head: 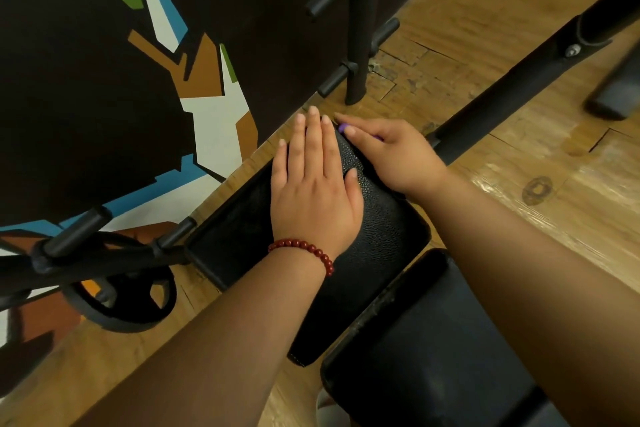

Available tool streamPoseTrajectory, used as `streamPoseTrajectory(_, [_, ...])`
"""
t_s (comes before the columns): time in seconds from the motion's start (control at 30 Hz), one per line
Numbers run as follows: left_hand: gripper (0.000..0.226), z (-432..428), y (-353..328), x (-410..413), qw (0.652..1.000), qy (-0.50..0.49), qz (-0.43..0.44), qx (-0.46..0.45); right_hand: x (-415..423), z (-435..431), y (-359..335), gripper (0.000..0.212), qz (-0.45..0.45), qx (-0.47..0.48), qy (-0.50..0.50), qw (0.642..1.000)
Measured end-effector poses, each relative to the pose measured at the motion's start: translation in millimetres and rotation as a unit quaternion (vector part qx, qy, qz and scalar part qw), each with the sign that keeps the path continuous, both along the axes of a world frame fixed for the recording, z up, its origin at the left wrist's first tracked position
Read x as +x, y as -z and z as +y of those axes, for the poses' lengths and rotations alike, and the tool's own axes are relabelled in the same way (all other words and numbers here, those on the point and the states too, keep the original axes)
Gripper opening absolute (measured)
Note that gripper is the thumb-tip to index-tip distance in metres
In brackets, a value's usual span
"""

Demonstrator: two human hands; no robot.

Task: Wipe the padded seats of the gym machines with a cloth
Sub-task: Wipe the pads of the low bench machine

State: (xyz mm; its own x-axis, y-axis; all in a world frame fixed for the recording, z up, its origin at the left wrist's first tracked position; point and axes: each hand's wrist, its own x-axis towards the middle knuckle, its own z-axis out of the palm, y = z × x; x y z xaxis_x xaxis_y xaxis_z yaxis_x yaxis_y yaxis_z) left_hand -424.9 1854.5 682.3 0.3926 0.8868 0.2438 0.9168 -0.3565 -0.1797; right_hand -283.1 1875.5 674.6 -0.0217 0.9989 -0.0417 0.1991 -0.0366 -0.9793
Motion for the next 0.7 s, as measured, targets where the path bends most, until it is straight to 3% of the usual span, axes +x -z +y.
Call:
streamPoseTrajectory(0.2, [0.067, 0.5, 1.8, -0.3, 1.0, 0.002, 0.001, -0.003, 19.3, -23.5, 19.1, 0.049, 0.028, -0.034, -0.016, 0.999])
streamPoseTrajectory(0.4, [0.067, 0.4, 1.9, 1.1, 1.0, 0.0, -0.002, -0.002, 5.9, 2.6, 2.5, 0.033, 0.026, -0.035, -0.043, 0.998])
streamPoseTrajectory(0.7, [0.068, 1.3, 3.0, 1.3, 1.0, 0.002, -0.002, -0.004, 15.5, -19.6, 18.5, 0.035, 0.032, -0.044, -0.025, 0.998])
